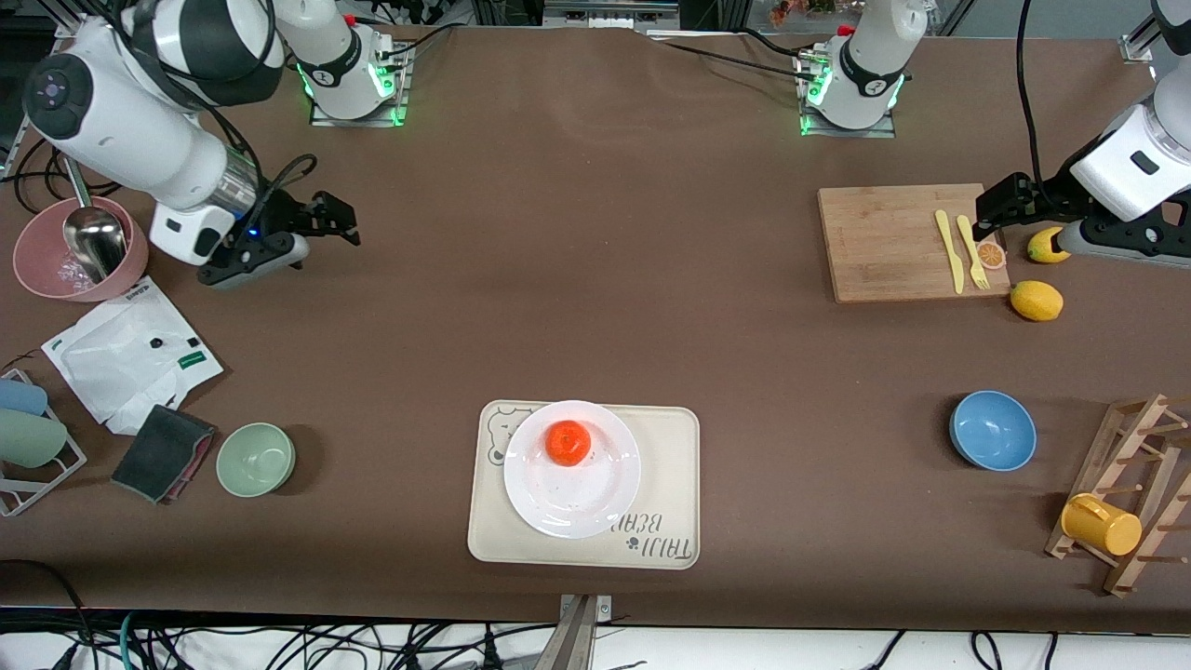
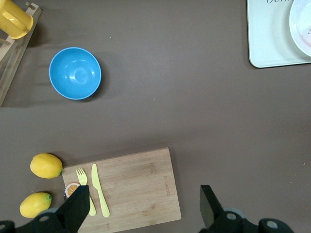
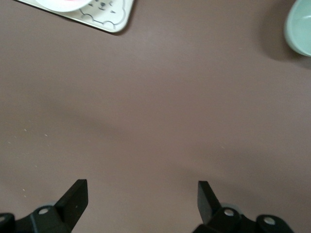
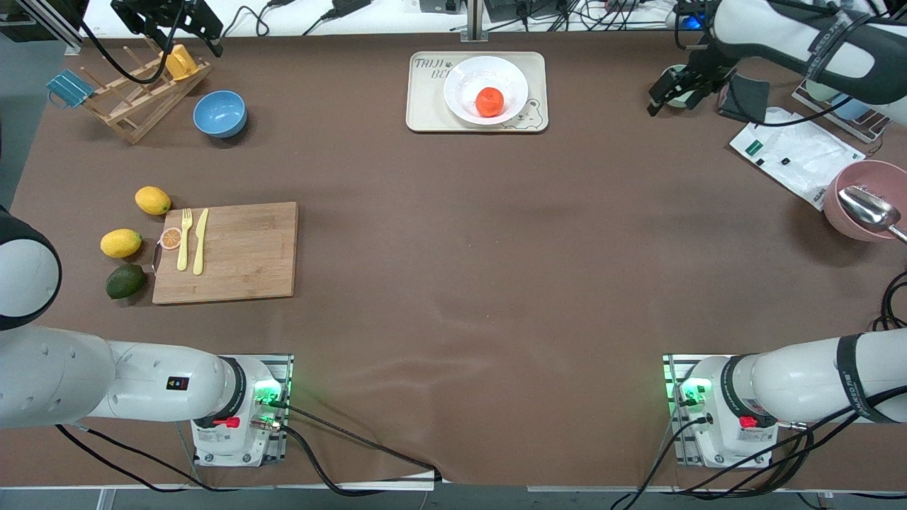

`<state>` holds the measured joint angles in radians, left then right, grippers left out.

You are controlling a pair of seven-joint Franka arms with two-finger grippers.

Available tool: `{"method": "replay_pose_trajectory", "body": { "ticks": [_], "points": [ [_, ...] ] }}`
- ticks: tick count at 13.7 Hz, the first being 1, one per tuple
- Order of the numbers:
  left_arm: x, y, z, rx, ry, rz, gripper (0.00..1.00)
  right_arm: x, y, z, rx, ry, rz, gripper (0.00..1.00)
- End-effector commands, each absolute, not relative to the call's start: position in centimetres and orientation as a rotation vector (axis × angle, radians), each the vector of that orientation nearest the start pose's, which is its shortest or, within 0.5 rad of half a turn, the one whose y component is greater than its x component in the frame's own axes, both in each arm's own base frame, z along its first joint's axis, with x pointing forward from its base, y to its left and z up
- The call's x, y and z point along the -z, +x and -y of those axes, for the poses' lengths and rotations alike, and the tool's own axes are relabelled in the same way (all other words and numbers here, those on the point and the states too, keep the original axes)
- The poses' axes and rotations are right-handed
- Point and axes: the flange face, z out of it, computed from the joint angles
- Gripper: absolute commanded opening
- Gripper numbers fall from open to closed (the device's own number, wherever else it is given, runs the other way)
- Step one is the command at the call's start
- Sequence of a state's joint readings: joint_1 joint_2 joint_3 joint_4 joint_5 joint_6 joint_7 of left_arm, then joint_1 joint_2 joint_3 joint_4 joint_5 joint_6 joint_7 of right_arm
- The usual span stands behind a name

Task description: Place orange and plate with both arms

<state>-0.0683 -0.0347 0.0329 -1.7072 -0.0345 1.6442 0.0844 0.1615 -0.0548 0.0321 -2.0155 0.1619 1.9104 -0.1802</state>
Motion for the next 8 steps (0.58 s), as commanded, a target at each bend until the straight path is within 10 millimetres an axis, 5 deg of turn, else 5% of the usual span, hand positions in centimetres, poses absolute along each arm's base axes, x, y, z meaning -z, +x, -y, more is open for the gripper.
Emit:
{"method": "replay_pose_trajectory", "body": {
  "ticks": [1,4,8],
  "points": [
    [-58.9,54.2,2.1,-0.043,-3.141,-0.217,1.0,-53.5,53.8,-11.1,-0.114,-3.037,0.471,1.0],
    [-58.9,54.1,2.2,-0.046,-3.141,-0.219,1.0,-58.2,54.2,-10.9,-0.116,-3.093,0.462,1.0],
    [-59.3,54.3,2.0,-0.038,-3.141,-0.217,1.0,-59.5,53.9,-9.8,-0.09,-3.164,0.485,1.0]
  ]
}}
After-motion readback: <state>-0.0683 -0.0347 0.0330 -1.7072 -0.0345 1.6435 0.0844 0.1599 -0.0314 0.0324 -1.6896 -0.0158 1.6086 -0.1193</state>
